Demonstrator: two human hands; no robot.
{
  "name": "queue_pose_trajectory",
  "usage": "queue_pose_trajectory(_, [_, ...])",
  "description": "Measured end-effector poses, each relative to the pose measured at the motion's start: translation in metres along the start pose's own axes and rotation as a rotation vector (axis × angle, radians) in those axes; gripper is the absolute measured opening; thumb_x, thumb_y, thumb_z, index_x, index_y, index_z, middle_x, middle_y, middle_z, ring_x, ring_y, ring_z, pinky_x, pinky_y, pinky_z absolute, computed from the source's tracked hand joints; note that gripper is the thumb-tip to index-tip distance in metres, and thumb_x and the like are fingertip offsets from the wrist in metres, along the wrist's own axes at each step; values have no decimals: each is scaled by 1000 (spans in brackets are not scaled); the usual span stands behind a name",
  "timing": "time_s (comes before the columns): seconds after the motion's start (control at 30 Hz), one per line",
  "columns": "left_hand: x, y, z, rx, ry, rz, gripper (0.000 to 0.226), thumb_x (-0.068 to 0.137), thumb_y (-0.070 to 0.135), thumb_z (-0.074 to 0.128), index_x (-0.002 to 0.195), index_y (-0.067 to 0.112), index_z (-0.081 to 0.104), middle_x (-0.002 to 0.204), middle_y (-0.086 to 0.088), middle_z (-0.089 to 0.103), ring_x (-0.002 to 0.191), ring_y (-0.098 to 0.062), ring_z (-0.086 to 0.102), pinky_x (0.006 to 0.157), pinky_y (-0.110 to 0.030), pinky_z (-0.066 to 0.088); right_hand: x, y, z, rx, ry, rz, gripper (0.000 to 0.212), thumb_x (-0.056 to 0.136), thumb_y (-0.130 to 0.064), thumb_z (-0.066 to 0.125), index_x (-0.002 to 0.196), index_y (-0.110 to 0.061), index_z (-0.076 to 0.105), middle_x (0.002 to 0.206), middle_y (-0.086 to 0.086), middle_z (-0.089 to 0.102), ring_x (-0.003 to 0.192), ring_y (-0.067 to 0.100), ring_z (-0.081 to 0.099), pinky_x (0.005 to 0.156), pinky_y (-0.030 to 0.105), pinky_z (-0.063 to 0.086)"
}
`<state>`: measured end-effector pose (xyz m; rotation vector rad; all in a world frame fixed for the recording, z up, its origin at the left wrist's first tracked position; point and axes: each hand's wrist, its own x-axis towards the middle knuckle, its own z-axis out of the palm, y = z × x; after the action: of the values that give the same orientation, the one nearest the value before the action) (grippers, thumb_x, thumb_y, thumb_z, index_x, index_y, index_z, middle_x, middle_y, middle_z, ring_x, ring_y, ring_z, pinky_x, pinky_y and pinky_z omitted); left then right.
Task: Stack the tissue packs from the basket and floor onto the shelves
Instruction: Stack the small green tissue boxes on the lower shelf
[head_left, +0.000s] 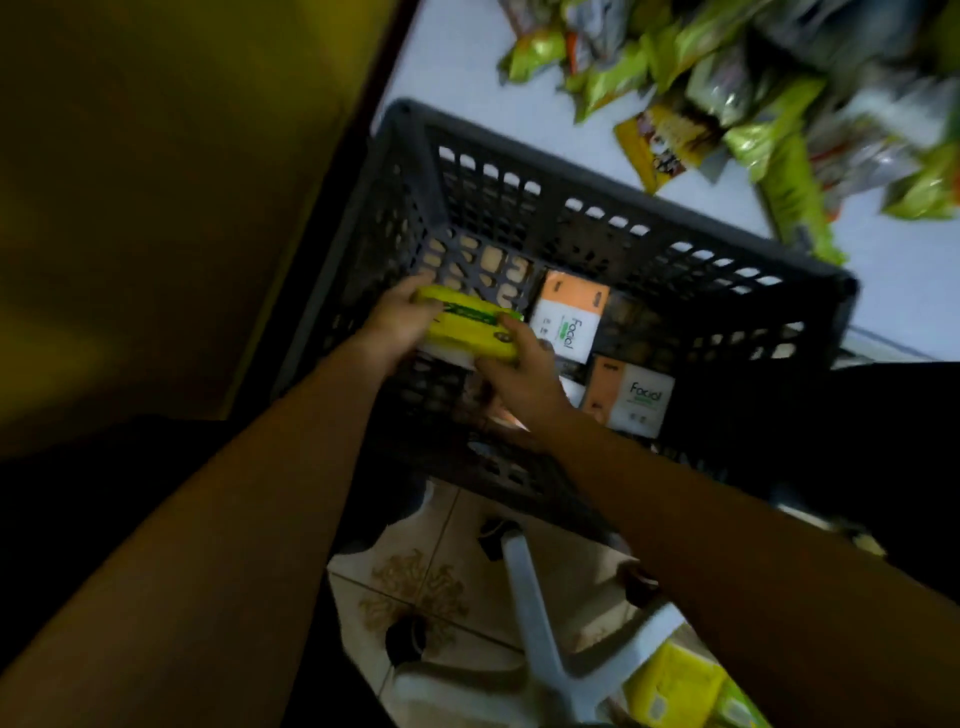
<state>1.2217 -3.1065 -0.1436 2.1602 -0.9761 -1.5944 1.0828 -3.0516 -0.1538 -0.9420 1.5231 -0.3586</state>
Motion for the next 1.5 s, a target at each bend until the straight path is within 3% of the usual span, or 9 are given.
queue_pose_trajectory(0.17, [-89, 42, -30, -153, 6, -29, 38, 95, 22, 47, 133, 26, 45, 138, -7, 43, 110, -20, 45, 84, -35, 44, -76, -66, -41, 0, -26, -190, 51, 91, -8, 57, 138, -9, 37, 105, 7, 51, 76, 21, 56, 62, 18, 45])
queue_pose_trajectory(0.3, [-161, 78, -45, -166, 64, 133, 35, 96, 27, 45, 132, 24, 45, 130, -5, 47, 105, -16, 45, 67, -29, 45, -142, -103, -66, -50, 46, -371, 44, 92, -13, 56, 134, -12, 43, 121, 17, 54, 109, 37, 53, 89, 41, 44])
queue_pose_trajectory(0.43, [-237, 117, -56, -233, 76, 313, 23, 97, 28, 40, 118, 29, 48, 106, -2, 52, 89, -15, 51, 62, -23, 40, -201, -137, -91, -74, 174, -568, 39, 91, -17, 57, 129, -16, 49, 128, 12, 52, 110, 26, 52, 84, 28, 41])
queue_pose_trajectory(0.6, [-326, 163, -63, -247, 96, 577, 47, 92, 33, 52, 135, 22, 37, 96, 2, 58, 85, -15, 55, 70, -28, 43, -279, -180, -141, -45, 310, -794, 39, 88, -12, 58, 126, -20, 51, 84, 3, 59, 53, -2, 53, 53, 12, 44])
queue_pose_trajectory(0.73, [-372, 205, -55, -221, 46, 701, 35, 85, 34, 63, 114, 20, 50, 88, 1, 66, 86, -13, 60, 82, -33, 46, -320, -205, -187, -35, 445, -901, 47, 86, -13, 56, 131, -20, 46, 99, 3, 54, 74, 9, 54, 78, 32, 48])
queue_pose_trajectory(0.9, [-430, 273, -17, -281, -89, 841, 22, 84, 30, 66, 79, 17, 50, 81, -2, 55, 71, -11, 54, 46, -16, 47, -376, -236, -254, 146, 602, -978, 46, 92, -13, 52, 137, -15, 40, 124, 10, 47, 100, 22, 55, 83, 36, 48])
queue_pose_trajectory(1.2, [-500, 372, 85, -120, -368, 955, 72, 85, 14, 63, 138, 39, 21, 105, -1, 62, 76, -15, 61, 73, -35, 54, -438, -243, -372, 341, 597, -983, 46, 90, -31, 54, 134, -17, 48, 133, 1, 53, 120, 15, 50, 103, 32, 36])
queue_pose_trajectory(1.4, [-508, 429, 165, -322, -336, 1001, 32, 87, 18, 61, 103, 21, 33, 88, 1, 52, 66, -15, 56, 46, -23, 53, -444, -209, -448, 512, 599, -838, 66, 88, -17, 60, 144, -23, 25, 122, 2, 46, 88, 14, 58, 66, 30, 52])
queue_pose_trajectory(1.5, [-503, 458, 205, -395, -324, 978, 27, 88, 19, 62, 85, 18, 35, 88, -2, 48, 81, -18, 55, 55, -29, 53, -436, -198, -486, 594, 820, -862, 76, 83, -26, 67, 145, -21, 23, 138, 8, 36, 108, 21, 54, 76, 37, 52])
